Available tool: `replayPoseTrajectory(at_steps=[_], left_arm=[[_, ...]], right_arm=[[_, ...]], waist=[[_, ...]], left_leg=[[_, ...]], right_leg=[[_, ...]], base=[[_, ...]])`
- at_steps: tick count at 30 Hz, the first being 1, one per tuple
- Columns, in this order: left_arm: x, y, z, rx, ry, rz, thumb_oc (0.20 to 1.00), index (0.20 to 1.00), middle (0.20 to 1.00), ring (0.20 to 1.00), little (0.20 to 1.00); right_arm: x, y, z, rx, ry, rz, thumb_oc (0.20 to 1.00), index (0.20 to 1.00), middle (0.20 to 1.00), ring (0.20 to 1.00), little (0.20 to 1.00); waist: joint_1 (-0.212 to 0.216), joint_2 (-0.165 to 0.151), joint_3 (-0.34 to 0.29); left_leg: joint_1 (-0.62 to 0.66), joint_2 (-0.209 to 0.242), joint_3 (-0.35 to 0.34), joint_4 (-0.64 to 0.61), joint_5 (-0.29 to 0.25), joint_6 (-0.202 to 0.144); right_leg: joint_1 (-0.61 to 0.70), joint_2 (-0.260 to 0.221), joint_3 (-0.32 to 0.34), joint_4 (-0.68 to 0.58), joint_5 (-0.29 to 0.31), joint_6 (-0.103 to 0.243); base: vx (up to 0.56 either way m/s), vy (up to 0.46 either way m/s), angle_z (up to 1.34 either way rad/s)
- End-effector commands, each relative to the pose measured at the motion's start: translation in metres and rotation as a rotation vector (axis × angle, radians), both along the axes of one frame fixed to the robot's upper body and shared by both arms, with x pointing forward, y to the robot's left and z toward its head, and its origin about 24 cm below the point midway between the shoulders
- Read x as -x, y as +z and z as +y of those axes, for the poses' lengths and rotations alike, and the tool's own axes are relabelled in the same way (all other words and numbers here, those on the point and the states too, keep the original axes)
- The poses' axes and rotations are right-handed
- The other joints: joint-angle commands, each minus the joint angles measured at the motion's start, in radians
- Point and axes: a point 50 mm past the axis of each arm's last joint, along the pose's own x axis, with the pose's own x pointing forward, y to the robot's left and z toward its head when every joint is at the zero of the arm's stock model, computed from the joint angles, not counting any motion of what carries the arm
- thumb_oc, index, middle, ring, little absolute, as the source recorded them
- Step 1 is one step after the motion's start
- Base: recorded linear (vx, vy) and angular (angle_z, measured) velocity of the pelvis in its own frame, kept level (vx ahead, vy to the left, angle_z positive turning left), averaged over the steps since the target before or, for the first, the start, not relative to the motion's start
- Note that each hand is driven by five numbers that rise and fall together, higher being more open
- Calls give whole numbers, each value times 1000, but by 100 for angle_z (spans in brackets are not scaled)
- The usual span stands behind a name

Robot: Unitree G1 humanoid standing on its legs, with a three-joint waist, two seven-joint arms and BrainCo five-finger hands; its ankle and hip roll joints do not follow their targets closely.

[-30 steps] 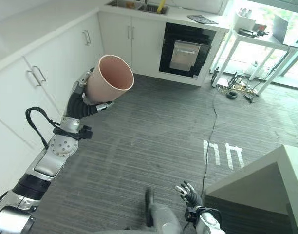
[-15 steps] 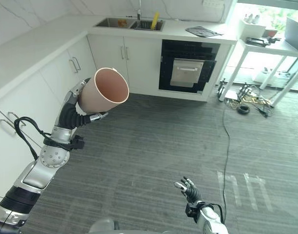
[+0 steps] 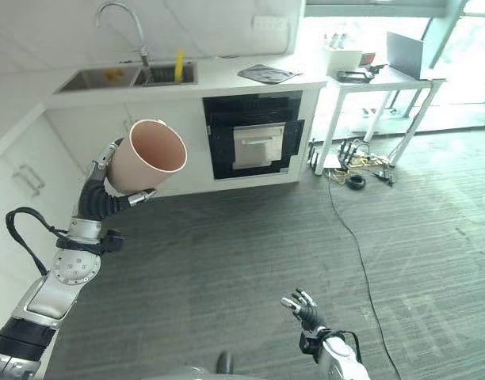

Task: Place the dishes in the dishwasher.

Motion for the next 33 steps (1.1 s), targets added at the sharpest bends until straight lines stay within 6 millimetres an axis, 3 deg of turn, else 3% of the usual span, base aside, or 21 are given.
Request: replayPoseTrajectory(at_steps=[1, 3, 4, 6, 8, 9, 11, 14, 15, 16, 18, 20, 22, 24, 26, 28, 30, 33], left_arm=[[3, 8, -2, -1, -26, -47, 200, 200, 200, 200, 200], [4, 5, -2, 5, -21, -37, 200, 200, 200, 200, 200], [4, 5, -4, 2, -17, -45, 200, 200, 200, 200, 200], [4, 11, -5, -4, -14, -63, 200, 200, 200, 200, 200], [6, 14, -4, -6, -18, -80, 200, 200, 200, 200, 200], [7, 14, -4, -7, -24, -86, 200, 200, 200, 200, 200], [12, 13, -4, -8, -39, -94, 200, 200, 200, 200, 200], [10, 8, -9, 12, -34, -73, 200, 200, 200, 200, 200], [11, 6, -11, 25, -22, -73, 200, 200, 200, 200, 200], [14, 6, -8, 41, -8, -75, 200, 200, 200, 200, 200], [16, 8, -5, 58, -2, -78, 200, 200, 200, 200, 200], [16, 9, -3, 67, -6, -74, 200, 200, 200, 200, 200], [14, 9, -4, 73, -20, -71, 200, 200, 200, 200, 200], [11, 10, -7, 73, -26, -73, 200, 200, 200, 200, 200], [8, 11, -9, 78, -22, -76, 200, 200, 200, 200, 200], [6, 12, -12, 81, -22, -80, 200, 200, 200, 200, 200], [7, 13, -13, 86, -23, -83, 200, 200, 200, 200, 200], [9, 10, -5, 95, -15, -69, 200, 200, 200, 200, 200]], right_arm=[[-16, 10, 11, -13, 11, -71, 1000, 1000, 1000, 1000, 1000], [-16, 9, 18, -19, 41, -70, 1000, 1000, 1000, 1000, 1000], [-18, 11, 21, -22, 55, -84, 1000, 1000, 1000, 1000, 1000], [-21, 15, 17, -23, 60, -106, 1000, 1000, 1000, 1000, 1000], [-23, 17, 15, -26, 61, -121, 1000, 1000, 1000, 1000, 1000], [-24, 17, 16, -28, 56, -124, 1000, 1000, 1000, 1000, 1000], [-26, 18, 14, -30, 38, -120, 1000, 1000, 1000, 1000, 1000], [-25, 14, 11, -25, 39, -93, 1000, 1000, 1000, 1000, 1000], [-25, 15, 10, -14, 63, -84, 1000, 1000, 1000, 1000, 1000], [-23, 15, 8, -2, 96, -72, 1000, 1000, 1000, 1000, 1000], [-20, 13, 4, 5, 109, -67, 1000, 1000, 1000, 1000, 1000], [-16, 11, 0, 10, 111, -67, 1000, 1000, 1000, 1000, 1000], [-13, 10, -4, 13, 97, -65, 1000, 1000, 1000, 1000, 1000], [-11, 8, -6, 11, 94, -58, 1000, 1000, 1000, 1000, 1000], [-11, 6, -3, 15, 103, -48, 1000, 1000, 1000, 1000, 1000], [-9, 4, -2, 18, 102, -34, 1000, 1000, 1000, 1000, 1000], [-7, 2, 0, 20, 103, -25, 1000, 1000, 1000, 1000, 1000], [-1, 0, 0, 27, 110, 0, 1000, 1000, 1000, 1000, 1000]], waist=[[23, 19, -37], [16, 33, -28], [5, 42, -15], [-25, 33, 6], [-38, 21, 22], [-39, 20, 29], [-29, 13, 35], [-38, 8, 21], [-44, 10, 11], [-41, 9, 5], [-34, -4, 6], [-28, -16, 13], [-30, -18, 19], [-27, -6, 25], [-23, 2, 28], [-15, 15, 22], [2, 23, 19], [6, 25, 14]], left_leg=[[19, 40, -47, 8, -31, -47], [63, 47, -49, -7, -42, -39], [108, 54, -57, -24, -48, -41], [165, 62, -75, -44, -79, -48], [202, 65, -80, -53, -126, -49], [221, 74, -78, -57, -145, -50], [243, 98, -65, -52, -169, -61], [249, 138, -63, -1, -177, -91], [249, 170, -58, 48, -154, -112], [212, 203, -44, 170, -71, -140], [115, 228, -24, 369, 5, -157], [15, 247, 3, 538, 41, -163], [-63, 274, 16, 628, 61, -168], [-96, 231, 18, 559, 50, -159], [-85, 208, 59, 382, 71, -171], [-87, 188, 57, 150, 105, -182], [-102, 200, 18, -14, 169, -201], [-109, 236, 19, -55, 189, -213]], right_leg=[[-175, 54, -7, 50, 298, 51], [-269, 33, -36, 105, 300, 56], [-312, 27, -49, 27, 291, 40], [-341, 0, -27, -263, 326, 29], [-393, -49, 3, -393, 438, 62], [-409, -59, 8, -423, 455, 72], [-388, -61, -10, -452, 434, 74], [-343, -32, 9, -424, 383, 41], [-319, -6, 16, -405, 339, 8], [-281, 16, 10, -408, 305, -25], [-243, 29, 8, -418, 285, -54], [-212, 35, -1, -415, 268, -82], [-188, 45, -20, -411, 253, -105], [-153, 63, -17, -418, 234, -110], [-116, 75, -23, -450, 219, -101], [-89, 82, -22, -476, 213, -87], [-64, 84, -16, -481, 202, -80], [-59, 76, -30, -457, 180, -74]], base=[[274, 94, 45], [264, 24, 14], [309, -125, -3], [311, -270, 1], [251, -301, 9], [251, -286, 10], [312, -412, 12], [329, -428, 26], [431, -532, 29], [389, -516, -6], [218, -393, -42], [156, -310, -29], [165, -219, -4], [235, -92, 11], [238, 49, 16], [298, 136, 0], [313, 127, -6], [300, 157, -26]])
